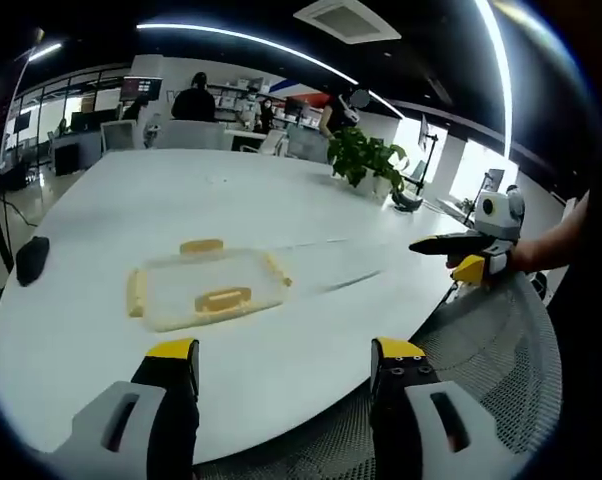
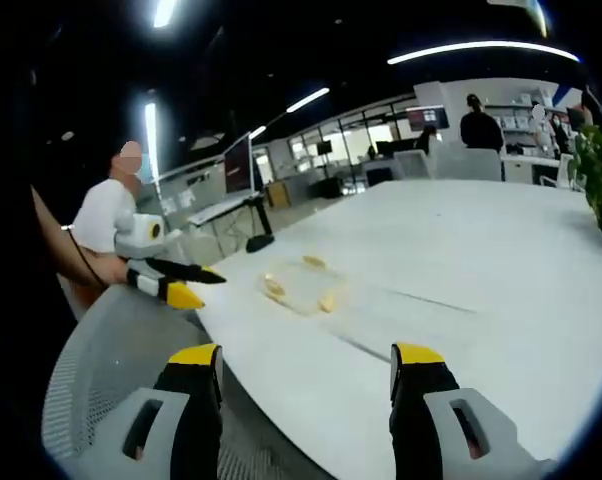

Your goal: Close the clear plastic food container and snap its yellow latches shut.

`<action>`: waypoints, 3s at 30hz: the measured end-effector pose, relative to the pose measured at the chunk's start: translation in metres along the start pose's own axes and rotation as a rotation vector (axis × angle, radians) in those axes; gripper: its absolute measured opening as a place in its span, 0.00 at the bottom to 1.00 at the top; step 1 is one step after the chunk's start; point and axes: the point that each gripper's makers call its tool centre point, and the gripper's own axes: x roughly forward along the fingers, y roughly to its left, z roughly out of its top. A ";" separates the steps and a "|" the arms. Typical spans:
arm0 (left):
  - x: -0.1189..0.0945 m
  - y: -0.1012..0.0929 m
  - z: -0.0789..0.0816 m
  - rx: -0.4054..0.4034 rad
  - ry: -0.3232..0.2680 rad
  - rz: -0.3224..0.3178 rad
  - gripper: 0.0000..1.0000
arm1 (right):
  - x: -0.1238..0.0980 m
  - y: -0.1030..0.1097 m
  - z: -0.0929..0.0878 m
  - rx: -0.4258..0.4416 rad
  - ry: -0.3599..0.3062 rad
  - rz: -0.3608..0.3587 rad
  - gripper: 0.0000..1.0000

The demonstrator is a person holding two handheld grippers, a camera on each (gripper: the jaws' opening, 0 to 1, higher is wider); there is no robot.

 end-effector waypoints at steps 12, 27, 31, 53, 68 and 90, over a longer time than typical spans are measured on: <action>0.000 0.002 -0.002 0.003 0.011 0.001 0.69 | 0.000 0.001 -0.001 -0.009 0.008 0.000 0.68; -0.003 0.005 0.000 -0.019 -0.011 0.023 0.69 | 0.001 0.006 -0.003 -0.013 0.018 0.022 0.67; -0.003 0.007 0.001 -0.042 -0.019 0.020 0.70 | 0.001 0.004 0.000 -0.001 0.011 0.016 0.64; -0.002 -0.007 0.010 0.081 0.009 -0.023 0.69 | -0.003 0.001 0.019 -0.013 -0.046 -0.006 0.62; -0.002 0.002 0.016 0.056 -0.010 0.008 0.66 | -0.005 -0.001 0.032 -0.021 -0.070 -0.002 0.60; 0.005 0.017 0.014 0.070 0.038 -0.039 0.70 | 0.016 0.004 0.055 -0.058 -0.072 0.020 0.57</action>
